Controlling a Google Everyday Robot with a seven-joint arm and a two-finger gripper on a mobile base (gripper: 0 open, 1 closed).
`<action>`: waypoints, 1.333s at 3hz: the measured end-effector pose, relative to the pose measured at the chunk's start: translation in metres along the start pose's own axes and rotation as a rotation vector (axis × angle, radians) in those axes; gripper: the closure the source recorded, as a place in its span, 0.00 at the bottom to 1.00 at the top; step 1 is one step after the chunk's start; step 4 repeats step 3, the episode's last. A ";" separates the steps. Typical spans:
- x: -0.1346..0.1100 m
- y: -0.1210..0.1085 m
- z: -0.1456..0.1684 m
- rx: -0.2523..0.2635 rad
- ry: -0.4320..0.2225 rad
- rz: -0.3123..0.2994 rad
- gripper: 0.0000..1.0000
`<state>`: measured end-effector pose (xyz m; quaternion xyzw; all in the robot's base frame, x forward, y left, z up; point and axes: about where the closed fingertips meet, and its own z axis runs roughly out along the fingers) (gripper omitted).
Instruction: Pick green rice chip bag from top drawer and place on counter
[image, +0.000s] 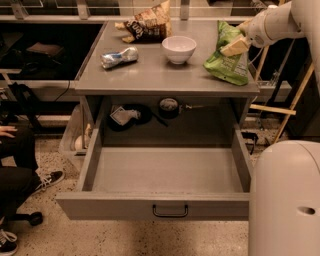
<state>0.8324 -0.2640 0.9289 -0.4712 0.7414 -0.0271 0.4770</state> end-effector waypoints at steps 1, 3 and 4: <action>0.000 0.000 0.000 0.000 0.000 0.000 0.12; 0.000 0.000 0.000 0.000 0.000 0.000 0.00; 0.000 0.000 0.000 0.000 0.000 0.000 0.00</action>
Offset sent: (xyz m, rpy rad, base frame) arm 0.0000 0.0000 0.0000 0.0000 0.0000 0.0000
